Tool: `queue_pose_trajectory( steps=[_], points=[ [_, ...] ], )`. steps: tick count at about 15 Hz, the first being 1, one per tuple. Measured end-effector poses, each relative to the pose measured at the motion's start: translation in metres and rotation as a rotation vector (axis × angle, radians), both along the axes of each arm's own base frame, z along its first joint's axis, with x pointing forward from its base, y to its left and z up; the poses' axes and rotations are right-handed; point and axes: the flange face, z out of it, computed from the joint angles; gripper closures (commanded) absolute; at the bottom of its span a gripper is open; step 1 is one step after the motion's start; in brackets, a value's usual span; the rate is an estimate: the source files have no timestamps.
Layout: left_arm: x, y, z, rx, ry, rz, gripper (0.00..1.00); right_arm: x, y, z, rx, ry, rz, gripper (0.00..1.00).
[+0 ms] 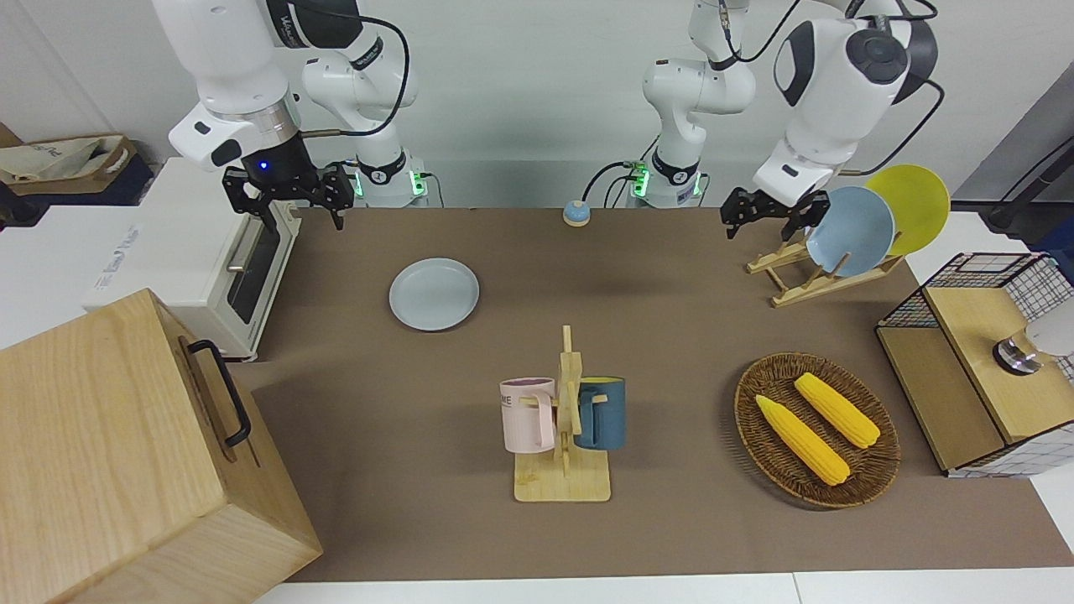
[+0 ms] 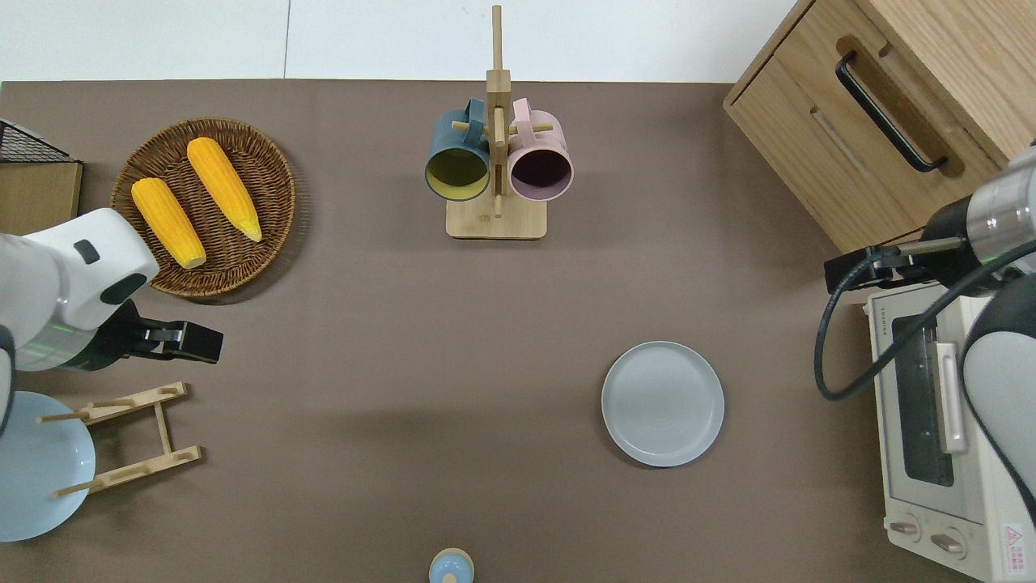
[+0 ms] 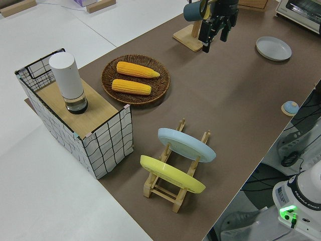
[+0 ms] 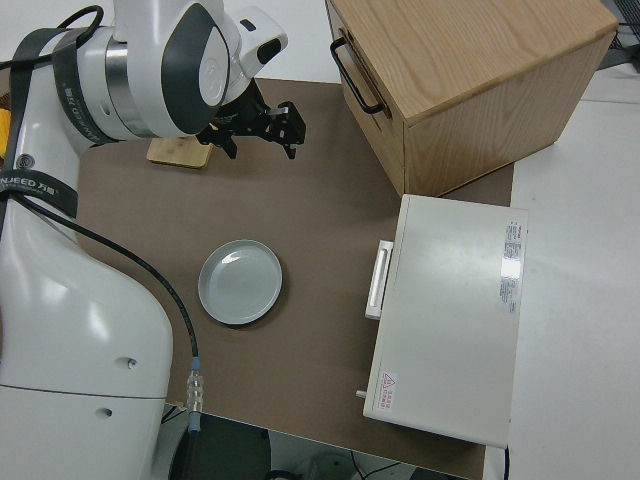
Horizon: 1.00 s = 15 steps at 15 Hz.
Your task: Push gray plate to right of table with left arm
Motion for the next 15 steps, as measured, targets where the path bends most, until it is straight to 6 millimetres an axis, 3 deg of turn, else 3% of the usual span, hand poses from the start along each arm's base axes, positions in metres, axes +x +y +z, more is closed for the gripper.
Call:
queue_pose_trajectory(
  steps=[4, 15],
  points=[
    [0.001, 0.009, 0.015, -0.003, -0.014, 0.004, 0.01, 0.0, 0.0, 0.0, 0.0, 0.0, 0.0, 0.017],
    [0.002, 0.019, 0.022, -0.005, -0.028, 0.019, 0.0, 0.0, 0.0, 0.0, 0.0, 0.0, 0.0, 0.017]
  ],
)
